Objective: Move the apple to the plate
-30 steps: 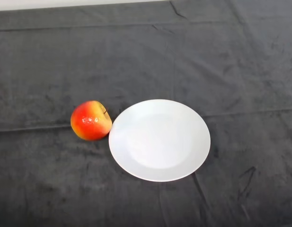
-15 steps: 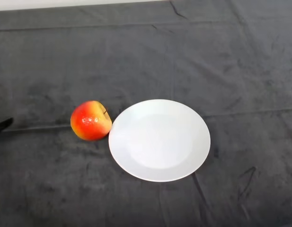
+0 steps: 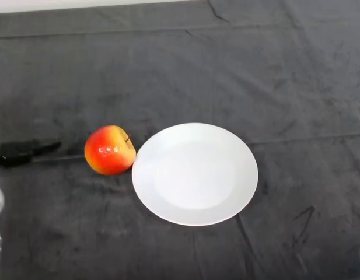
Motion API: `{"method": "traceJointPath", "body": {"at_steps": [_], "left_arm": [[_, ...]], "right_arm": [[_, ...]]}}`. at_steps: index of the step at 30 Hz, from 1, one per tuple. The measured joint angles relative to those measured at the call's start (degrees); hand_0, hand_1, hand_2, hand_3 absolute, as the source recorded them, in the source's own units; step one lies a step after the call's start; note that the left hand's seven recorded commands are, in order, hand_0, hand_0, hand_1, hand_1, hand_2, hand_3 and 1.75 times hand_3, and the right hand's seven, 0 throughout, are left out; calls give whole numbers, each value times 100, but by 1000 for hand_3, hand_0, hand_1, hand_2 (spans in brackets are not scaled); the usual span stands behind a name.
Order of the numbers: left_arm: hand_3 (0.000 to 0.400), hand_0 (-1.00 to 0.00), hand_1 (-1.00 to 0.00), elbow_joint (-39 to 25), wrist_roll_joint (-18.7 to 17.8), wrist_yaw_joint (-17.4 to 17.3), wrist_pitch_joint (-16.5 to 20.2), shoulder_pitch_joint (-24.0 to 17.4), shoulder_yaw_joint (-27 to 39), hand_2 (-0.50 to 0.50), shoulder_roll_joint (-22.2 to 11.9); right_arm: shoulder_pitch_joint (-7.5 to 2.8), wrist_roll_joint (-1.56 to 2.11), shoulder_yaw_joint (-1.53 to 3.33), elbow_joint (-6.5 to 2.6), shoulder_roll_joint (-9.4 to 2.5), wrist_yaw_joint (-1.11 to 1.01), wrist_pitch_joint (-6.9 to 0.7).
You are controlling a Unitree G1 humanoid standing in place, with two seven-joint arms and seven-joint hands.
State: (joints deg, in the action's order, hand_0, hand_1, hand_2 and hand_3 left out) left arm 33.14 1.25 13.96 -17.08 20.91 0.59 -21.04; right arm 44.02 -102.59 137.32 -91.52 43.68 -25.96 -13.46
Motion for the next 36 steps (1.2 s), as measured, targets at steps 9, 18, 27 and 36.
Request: {"method": "traceJointPath", "body": {"at_steps": [9,18,27,36], "left_arm": [[0,0,0,-440,-5,-184,264,-41,-270,0,26],[0,0,0,-544,-8,-222,417,-259,-622,0,70],[301,-753,-149,-545,-36,-347,489,-260,-755,-302,71],[400,-1000,-1000,-580,-80,-443,505,-274,-921,0,56]], "right_arm": [[0,0,0,0,0,0,0],[0,0,0,0,0,0,1],[0,0,0,0,0,0,1],[0,0,0,0,0,0,2]]}}
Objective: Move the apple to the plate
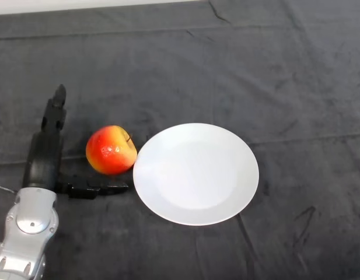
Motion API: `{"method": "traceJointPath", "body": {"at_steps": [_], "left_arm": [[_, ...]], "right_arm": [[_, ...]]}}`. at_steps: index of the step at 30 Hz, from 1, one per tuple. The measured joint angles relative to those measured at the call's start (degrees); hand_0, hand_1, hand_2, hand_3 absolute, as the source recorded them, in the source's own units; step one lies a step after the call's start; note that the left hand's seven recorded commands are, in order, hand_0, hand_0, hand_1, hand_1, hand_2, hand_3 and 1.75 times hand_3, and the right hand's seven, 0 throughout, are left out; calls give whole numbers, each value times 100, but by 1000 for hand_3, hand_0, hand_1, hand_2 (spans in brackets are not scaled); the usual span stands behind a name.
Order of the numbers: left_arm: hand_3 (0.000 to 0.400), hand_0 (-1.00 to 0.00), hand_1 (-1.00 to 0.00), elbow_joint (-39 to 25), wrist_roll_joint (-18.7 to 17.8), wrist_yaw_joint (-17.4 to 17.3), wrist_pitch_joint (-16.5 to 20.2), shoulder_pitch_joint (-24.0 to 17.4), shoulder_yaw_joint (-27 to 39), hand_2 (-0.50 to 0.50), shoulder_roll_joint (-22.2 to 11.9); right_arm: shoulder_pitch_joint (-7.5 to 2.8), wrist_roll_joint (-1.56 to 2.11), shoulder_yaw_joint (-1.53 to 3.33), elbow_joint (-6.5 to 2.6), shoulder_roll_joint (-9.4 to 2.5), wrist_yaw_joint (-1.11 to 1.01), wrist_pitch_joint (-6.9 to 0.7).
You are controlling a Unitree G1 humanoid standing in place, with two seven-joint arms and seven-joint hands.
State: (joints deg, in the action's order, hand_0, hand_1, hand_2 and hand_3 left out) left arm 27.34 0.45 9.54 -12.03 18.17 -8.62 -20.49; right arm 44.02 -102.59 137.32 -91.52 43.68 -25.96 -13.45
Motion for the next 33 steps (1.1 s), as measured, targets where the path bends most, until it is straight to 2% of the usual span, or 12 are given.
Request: {"method": "traceJointPath", "body": {"at_steps": [8,11,17,25,33], "left_arm": [[400,-1000,-1000,-81,2,-1,95,-14,-2,0,-12],[400,-1000,-1000,-482,4,-1,222,-158,-11,0,-75],[400,-1000,-1000,-919,118,60,417,-167,-19,0,-83],[400,-1000,-1000,-1524,513,514,410,-238,-324,0,-78],[400,-1000,-1000,-1579,748,750,233,-428,-763,0,-10]], "right_arm": [[0,0,0,0,0,0,0],[0,0,0,0,0,0,2],[0,0,0,0,0,0,0],[0,0,0,0,0,0,0],[0,0,0,0,0,0,0]]}}
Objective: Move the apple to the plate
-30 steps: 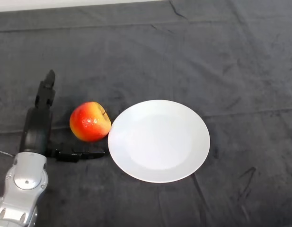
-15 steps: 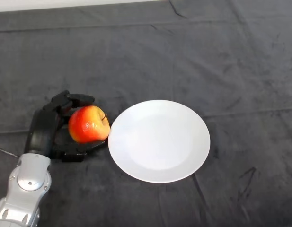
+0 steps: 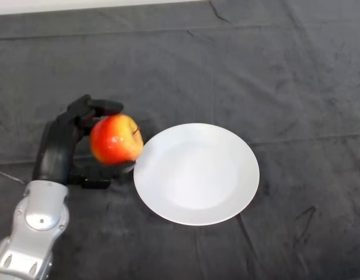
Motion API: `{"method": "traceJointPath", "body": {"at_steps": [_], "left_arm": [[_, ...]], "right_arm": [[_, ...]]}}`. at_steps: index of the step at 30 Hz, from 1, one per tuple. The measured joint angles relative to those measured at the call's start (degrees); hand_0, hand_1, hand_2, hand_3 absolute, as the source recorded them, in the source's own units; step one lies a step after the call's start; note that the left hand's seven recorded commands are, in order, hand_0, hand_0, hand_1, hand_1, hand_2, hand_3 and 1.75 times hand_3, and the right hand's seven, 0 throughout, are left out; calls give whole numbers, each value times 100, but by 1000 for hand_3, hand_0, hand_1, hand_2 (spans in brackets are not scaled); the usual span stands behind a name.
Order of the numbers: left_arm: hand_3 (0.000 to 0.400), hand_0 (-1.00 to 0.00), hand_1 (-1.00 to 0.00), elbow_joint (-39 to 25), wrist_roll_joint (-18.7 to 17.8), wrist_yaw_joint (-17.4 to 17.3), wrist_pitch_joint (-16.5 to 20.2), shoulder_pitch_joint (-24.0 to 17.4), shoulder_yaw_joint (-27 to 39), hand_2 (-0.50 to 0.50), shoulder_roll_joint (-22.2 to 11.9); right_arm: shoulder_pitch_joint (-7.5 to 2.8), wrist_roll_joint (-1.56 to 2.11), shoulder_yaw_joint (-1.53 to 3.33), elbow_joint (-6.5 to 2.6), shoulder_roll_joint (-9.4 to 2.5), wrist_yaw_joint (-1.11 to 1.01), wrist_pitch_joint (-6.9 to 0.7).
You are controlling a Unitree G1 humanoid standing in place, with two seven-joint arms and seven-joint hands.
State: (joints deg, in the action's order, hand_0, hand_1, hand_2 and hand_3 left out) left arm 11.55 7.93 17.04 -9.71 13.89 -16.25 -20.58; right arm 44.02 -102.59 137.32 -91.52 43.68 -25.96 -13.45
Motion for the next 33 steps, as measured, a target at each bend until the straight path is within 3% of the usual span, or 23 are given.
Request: {"method": "traceJointPath", "body": {"at_steps": [30,33], "left_arm": [[400,-1000,-1000,-179,-11,-112,-381,-159,-1039,0,24],[400,-1000,-549,-179,-13,-124,-415,-159,-1039,-225,16]], "right_arm": [[0,0,0,0,0,0,1],[0,0,0,0,0,0,1]]}}
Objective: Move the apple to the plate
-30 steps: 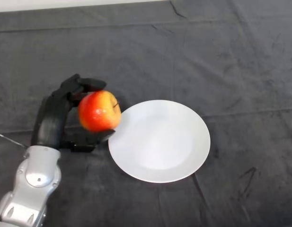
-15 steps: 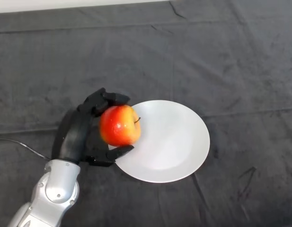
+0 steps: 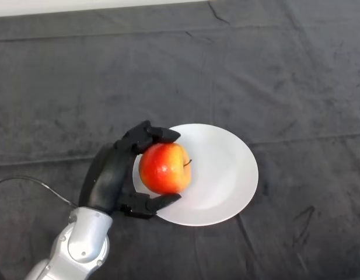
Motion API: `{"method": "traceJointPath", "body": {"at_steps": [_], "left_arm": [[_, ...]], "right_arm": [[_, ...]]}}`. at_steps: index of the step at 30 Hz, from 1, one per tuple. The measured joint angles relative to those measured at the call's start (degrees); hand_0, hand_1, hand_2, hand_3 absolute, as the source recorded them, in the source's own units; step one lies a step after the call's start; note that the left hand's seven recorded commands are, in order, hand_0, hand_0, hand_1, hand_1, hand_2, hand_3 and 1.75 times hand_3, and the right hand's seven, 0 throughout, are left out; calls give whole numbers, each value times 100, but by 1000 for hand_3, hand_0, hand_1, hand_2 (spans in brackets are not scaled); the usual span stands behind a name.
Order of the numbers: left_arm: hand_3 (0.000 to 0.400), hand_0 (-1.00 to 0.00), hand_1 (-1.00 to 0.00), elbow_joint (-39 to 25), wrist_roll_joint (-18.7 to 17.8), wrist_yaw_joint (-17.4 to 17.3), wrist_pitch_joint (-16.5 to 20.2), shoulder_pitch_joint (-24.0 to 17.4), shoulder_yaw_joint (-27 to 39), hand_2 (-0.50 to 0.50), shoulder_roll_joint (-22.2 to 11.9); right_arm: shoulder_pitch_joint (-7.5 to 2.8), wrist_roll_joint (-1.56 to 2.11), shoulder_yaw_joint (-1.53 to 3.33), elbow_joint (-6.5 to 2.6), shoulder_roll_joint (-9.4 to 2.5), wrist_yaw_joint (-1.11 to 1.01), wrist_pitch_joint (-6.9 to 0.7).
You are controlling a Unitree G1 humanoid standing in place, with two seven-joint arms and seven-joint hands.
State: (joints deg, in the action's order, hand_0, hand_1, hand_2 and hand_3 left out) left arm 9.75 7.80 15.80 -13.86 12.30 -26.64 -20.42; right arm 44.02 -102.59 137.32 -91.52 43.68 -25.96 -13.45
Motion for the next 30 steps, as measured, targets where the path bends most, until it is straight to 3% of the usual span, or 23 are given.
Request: {"method": "traceJointPath", "body": {"at_steps": [1,2,3,5,7,8,26,30], "left_arm": [[400,-1000,-51,0,-2,-6,-43,0,0,-475,-1],[400,-1000,0,0,-2,-14,-72,0,-2,-500,-1],[320,-800,0,0,-3,-23,-82,0,-4,-400,-1],[273,-682,0,0,-2,-24,-87,0,-4,-341,-2],[49,-122,0,0,0,-23,-102,0,-4,-61,-5],[0,0,0,0,2,-23,-112,1,-6,0,-7],[0,0,0,0,1,135,-156,11,127,0,-201],[0,0,0,0,-59,241,-280,17,479,0,-254]], "right_arm": [[0,0,0,0,0,0,0],[0,0,0,0,0,0,0],[0,0,0,0,0,0,0],[0,0,0,0,0,0,0],[0,0,0,0,0,0,0],[0,0,0,0,0,0,0],[0,0,0,0,0,0,0],[0,0,0,0,0,0,0]]}}
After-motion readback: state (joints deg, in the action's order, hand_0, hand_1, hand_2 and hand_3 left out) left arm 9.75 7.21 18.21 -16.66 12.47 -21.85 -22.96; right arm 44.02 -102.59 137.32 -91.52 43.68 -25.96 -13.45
